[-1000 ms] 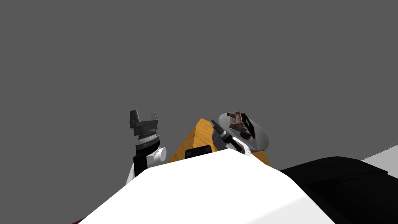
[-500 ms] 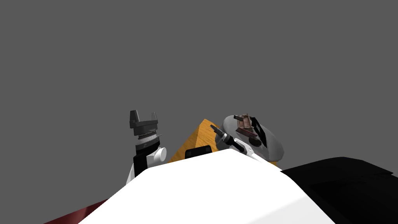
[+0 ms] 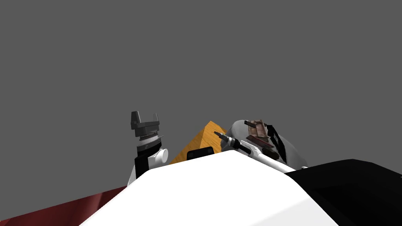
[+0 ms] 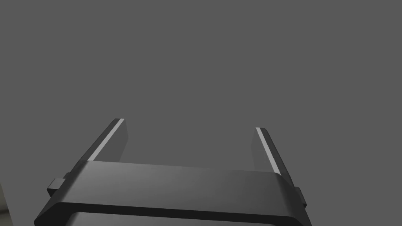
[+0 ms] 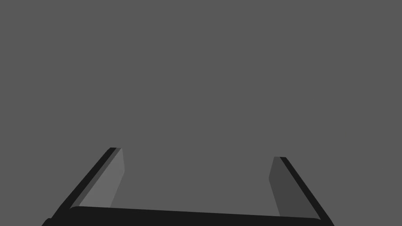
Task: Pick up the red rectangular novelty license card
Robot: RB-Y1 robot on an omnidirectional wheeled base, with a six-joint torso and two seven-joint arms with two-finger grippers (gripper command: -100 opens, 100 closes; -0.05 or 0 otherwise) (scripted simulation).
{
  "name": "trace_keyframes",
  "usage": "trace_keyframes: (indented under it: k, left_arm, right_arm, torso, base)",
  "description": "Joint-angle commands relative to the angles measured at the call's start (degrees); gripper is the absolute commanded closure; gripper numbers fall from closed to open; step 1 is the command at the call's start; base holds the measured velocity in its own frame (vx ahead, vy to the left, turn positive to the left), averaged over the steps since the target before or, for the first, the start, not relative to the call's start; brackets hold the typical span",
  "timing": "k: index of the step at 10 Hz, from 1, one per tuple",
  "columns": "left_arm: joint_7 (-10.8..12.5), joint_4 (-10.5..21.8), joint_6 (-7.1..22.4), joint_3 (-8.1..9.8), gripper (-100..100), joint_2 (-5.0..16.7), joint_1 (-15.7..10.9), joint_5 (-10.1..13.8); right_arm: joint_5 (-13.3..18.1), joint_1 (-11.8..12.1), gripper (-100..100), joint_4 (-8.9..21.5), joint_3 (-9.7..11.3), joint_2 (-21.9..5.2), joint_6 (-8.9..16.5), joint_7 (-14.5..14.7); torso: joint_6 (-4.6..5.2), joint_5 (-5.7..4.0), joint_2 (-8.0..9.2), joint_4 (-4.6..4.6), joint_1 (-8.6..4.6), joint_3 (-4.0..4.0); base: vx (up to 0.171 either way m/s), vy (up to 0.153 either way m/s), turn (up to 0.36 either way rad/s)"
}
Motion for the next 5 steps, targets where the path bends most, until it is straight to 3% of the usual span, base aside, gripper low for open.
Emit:
trace_keyframes:
  k: [1,2,3,5]
  left_arm:
    - [0.00,0.00,0.00,0.00,0,0.00,0.00,0.00]
    - [0.00,0.00,0.00,0.01,0,0.00,0.01,0.00]
    - [0.00,0.00,0.00,0.00,0,0.00,0.00,0.00]
    - [0.00,0.00,0.00,0.01,0,0.00,0.00,0.00]
  right_arm:
    - [0.80,0.05,-100,1.16,1.49,-2.36,0.00,0.36]
    - [2.17,-0.65,-100,3.28,3.72,-4.43,-0.51,0.48]
    - [2.17,-0.65,-100,3.86,3.72,-5.05,-0.51,0.48]
    - [5.13,-1.97,-100,7.84,7.55,-9.34,-1.45,0.66]
  torso:
    - [0.00,0.00,0.00,0.00,0.00,0.00]
    - [0.08,0.00,0.08,0.01,-0.03,0.04]
    - [0.02,-0.01,0.11,0.02,-0.06,0.06]
    - [0.04,-0.01,0.17,0.04,-0.10,0.09]
  base:
    - [0.062,0.018,0.108]
    - [0.051,0.012,0.196]
    - [0.044,-0.003,0.092]
    - [0.052,-0.002,0.224]
